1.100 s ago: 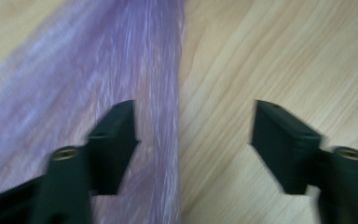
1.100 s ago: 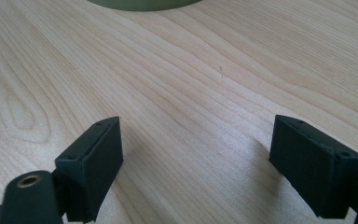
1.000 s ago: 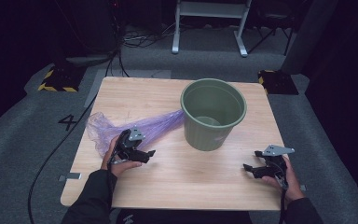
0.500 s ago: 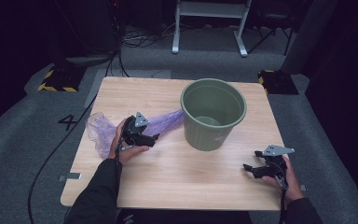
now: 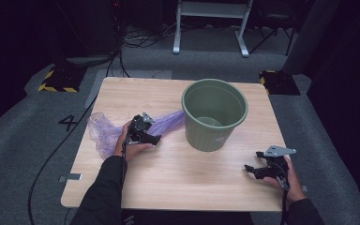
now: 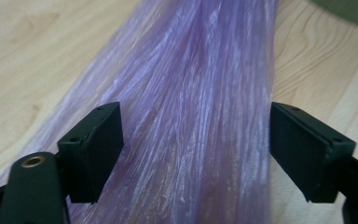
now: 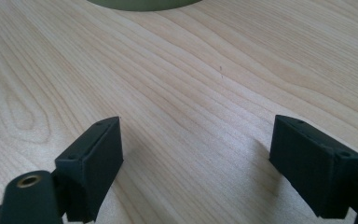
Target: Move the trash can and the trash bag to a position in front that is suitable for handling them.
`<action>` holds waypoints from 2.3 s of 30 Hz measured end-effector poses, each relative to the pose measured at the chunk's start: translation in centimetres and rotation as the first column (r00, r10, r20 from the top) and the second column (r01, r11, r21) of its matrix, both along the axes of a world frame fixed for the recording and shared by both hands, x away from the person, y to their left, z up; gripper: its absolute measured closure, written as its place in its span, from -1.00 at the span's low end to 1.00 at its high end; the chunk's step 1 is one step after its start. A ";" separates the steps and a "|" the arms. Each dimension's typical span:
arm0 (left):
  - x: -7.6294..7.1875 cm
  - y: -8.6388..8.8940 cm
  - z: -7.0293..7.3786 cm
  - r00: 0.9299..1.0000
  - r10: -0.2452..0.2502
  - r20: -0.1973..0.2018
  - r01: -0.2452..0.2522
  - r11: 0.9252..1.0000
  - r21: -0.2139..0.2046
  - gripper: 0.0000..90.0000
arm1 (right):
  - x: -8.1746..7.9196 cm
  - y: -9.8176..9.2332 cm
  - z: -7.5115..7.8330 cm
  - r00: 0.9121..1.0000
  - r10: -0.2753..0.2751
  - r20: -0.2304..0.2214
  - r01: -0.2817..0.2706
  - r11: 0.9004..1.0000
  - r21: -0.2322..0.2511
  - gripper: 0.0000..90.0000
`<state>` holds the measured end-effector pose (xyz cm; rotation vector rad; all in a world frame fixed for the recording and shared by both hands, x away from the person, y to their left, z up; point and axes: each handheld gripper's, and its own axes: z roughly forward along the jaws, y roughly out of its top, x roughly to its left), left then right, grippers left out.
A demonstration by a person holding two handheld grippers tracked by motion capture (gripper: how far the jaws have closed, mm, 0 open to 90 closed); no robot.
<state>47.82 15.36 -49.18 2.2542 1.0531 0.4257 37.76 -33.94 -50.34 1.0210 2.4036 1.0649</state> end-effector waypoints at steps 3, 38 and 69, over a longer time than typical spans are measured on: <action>0.2 0.5 -0.2 1.000 0.001 -0.026 -0.002 0.999 -0.040 -0.53 | 0.0 0.0 0.0 1.000 0.000 0.000 0.000 1.000 0.000 -0.63; -3.4 2.9 1.9 0.989 -0.047 0.142 0.063 0.992 -0.112 0.94 | 0.0 0.0 0.0 1.000 0.000 0.000 0.000 1.000 0.000 -0.63; -5.8 2.7 4.1 0.973 -0.073 0.219 0.119 0.971 -0.207 0.95 | 0.1 0.0 0.0 1.000 -0.003 -0.003 0.003 1.000 0.002 -0.63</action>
